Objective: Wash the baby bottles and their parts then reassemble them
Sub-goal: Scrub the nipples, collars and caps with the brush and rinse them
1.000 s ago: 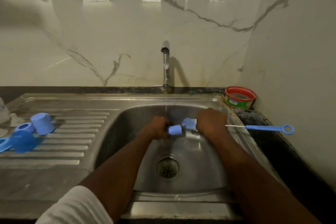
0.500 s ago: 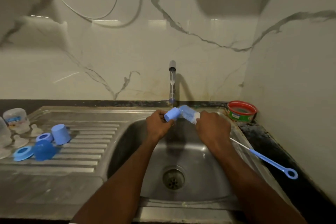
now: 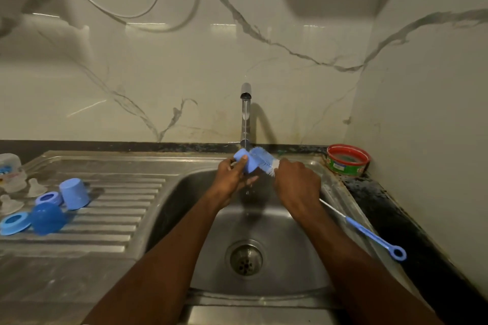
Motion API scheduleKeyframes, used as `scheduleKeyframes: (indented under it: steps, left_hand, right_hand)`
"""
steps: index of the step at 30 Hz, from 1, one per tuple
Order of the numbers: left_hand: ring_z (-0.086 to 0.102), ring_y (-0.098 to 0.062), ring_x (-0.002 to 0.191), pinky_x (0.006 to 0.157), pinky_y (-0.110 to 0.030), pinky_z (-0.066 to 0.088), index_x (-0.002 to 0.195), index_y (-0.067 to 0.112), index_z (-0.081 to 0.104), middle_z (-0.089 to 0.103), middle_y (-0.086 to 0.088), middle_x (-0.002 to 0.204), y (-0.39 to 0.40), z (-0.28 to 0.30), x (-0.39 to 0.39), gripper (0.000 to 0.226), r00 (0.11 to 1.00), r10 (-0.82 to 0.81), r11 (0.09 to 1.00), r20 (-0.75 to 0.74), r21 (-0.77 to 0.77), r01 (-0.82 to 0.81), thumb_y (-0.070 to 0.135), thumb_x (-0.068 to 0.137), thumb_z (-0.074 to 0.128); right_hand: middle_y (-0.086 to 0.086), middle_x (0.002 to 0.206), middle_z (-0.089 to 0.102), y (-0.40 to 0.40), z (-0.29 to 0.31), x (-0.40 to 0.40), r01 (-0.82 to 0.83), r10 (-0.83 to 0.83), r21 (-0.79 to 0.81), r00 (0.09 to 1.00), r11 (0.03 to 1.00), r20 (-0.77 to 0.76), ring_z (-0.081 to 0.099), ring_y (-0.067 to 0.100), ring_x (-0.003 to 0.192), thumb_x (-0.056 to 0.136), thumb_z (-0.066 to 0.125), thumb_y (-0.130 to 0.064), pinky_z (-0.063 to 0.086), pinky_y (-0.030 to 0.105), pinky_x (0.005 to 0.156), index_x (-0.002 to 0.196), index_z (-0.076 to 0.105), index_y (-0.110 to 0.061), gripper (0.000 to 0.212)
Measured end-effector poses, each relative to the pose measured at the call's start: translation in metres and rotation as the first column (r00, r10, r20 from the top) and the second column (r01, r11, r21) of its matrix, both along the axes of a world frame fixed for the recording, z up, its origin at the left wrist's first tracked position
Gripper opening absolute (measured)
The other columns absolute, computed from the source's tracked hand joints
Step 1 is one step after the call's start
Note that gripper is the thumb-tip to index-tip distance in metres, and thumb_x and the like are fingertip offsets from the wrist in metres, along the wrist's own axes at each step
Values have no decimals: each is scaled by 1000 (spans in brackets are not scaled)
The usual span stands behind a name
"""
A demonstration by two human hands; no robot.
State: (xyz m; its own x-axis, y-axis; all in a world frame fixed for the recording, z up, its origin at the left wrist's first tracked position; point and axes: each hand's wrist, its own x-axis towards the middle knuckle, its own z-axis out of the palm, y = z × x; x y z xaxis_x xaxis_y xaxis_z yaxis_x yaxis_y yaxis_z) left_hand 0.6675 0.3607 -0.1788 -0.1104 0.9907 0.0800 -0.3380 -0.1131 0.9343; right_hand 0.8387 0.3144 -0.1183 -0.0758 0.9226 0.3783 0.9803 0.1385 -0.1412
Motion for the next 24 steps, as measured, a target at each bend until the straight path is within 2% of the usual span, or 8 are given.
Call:
scheduleKeyframes:
  steps: [3,5,7,10,14,17,21,24]
  left_hand:
    - [74,-22,97,73,-30,61,125,9,63,72,-14,115,1,-5,-7,35,971,117,993,-208,54,-108,23,94,71]
    - [73,-13,97,78,-27,60,125,13,67,74,-6,115,1,-14,-13,38,863,162,983,-479,151,-101,28,90,76]
    - [71,-9,101,85,-27,59,124,16,68,75,3,114,-1,-17,-11,39,803,125,976,-583,220,7,29,89,78]
    - [72,-12,99,83,-27,60,124,15,69,75,3,112,-5,-10,-3,37,801,94,965,-592,252,73,27,90,76]
    - [74,-15,90,70,-28,62,120,13,68,74,-6,112,-2,-10,-12,33,794,171,977,-584,207,-58,31,92,72]
    - [73,-12,91,72,-27,62,115,17,68,74,-8,112,-3,-11,-19,23,783,207,973,-586,207,-103,29,95,69]
    - [73,-10,93,78,-26,60,123,13,69,75,1,109,-8,-7,-7,33,751,118,959,-649,270,83,34,97,66]
    - [72,-7,92,74,-19,55,122,15,68,75,2,107,-6,-8,-6,35,741,178,967,-648,256,-8,41,100,59]
  right_hand:
    - [5,107,70,0,-1,3,2,0,86,1000,996,-27,69,27,94,100,54,-33,40,31,66,119,58,-23,22]
    - [4,106,71,2,-4,-1,-55,56,110,998,992,-3,70,26,92,100,54,-35,42,33,66,119,59,-25,22]
    - [3,106,69,6,-6,-6,-72,71,76,997,995,12,69,25,92,99,55,-32,40,32,67,119,60,-25,21]
    - [4,107,69,12,-4,-8,-51,50,74,999,996,13,68,26,93,99,56,-26,39,31,66,119,60,-24,21]
    - [4,109,69,12,-9,-3,-100,99,78,995,992,15,68,27,95,100,55,-32,40,33,67,120,60,-26,21]
    - [2,108,70,9,-14,-1,-148,143,116,989,982,44,68,26,96,100,54,-35,39,33,67,118,61,-28,21]
    - [5,110,70,17,-9,-4,-92,93,99,996,991,-8,68,29,97,101,53,-29,46,34,71,121,61,-26,22]
    - [4,109,70,20,-9,-5,-125,129,126,991,984,-27,68,26,94,100,54,-32,47,34,70,121,59,-27,22]
